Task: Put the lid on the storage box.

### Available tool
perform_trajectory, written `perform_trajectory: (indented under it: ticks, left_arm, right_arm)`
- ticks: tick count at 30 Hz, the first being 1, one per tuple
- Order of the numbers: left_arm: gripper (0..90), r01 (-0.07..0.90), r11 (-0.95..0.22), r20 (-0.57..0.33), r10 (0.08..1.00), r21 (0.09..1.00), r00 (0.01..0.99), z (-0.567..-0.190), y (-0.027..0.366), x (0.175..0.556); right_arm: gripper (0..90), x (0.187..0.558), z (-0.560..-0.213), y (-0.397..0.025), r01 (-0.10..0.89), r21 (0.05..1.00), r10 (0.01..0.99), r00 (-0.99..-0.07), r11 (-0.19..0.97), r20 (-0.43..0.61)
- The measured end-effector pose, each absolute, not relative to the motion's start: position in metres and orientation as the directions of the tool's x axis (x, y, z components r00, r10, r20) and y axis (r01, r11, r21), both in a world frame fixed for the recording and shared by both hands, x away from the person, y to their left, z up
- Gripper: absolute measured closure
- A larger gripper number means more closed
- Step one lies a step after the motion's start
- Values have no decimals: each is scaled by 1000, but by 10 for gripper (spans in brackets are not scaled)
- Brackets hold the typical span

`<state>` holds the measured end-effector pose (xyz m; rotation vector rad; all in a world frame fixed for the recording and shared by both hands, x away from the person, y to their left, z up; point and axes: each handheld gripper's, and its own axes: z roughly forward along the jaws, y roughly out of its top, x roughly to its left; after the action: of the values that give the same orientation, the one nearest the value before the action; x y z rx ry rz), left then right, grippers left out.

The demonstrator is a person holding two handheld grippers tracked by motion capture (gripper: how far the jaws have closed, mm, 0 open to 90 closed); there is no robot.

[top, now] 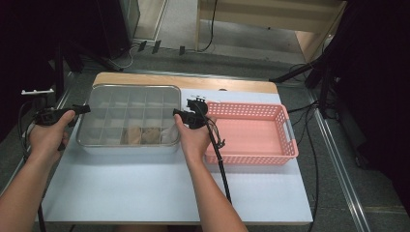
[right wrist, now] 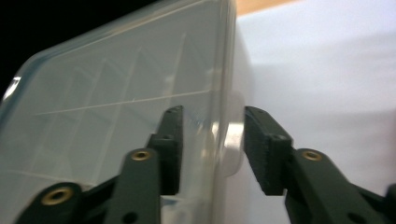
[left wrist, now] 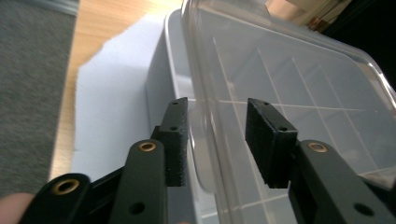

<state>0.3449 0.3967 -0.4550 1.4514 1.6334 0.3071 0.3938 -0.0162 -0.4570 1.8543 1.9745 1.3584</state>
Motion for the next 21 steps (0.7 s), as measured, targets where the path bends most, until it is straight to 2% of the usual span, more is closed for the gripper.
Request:
perform_trajectory:
  ticks: [3,8,10,13,15,18,21]
  left_arm:
    - [594,646,302,-461,883,701,88,-457,402,342]
    - [623,630,322,-481,872,706,94,-460,409,335]
    - [631,629,323,-486,868,707,100,-461,410,333]
    - [636,632,328,-501,858,702,111,-464,414,330]
    - [630,633,340,-519,847,695,116,-465,416,330]
    - [609,640,338,-528,840,690,125,-466,416,331]
    - [593,651,329,-522,844,684,122,-466,415,333]
  right_arm:
    - [639,390,-452,-18,704,700,878,-251,-124,408]
    - [850,385,-447,-22,690,719,901,-252,-88,353]
    - [900,382,-448,-22,673,736,918,-249,-65,308]
    - [900,379,-447,-21,654,756,941,-237,-29,241]
    - [900,378,-446,-19,670,741,937,-231,-41,261]
    - [688,379,-445,-19,674,735,913,-248,-76,322]
    - [628,382,-448,-14,703,709,915,-250,-54,317]
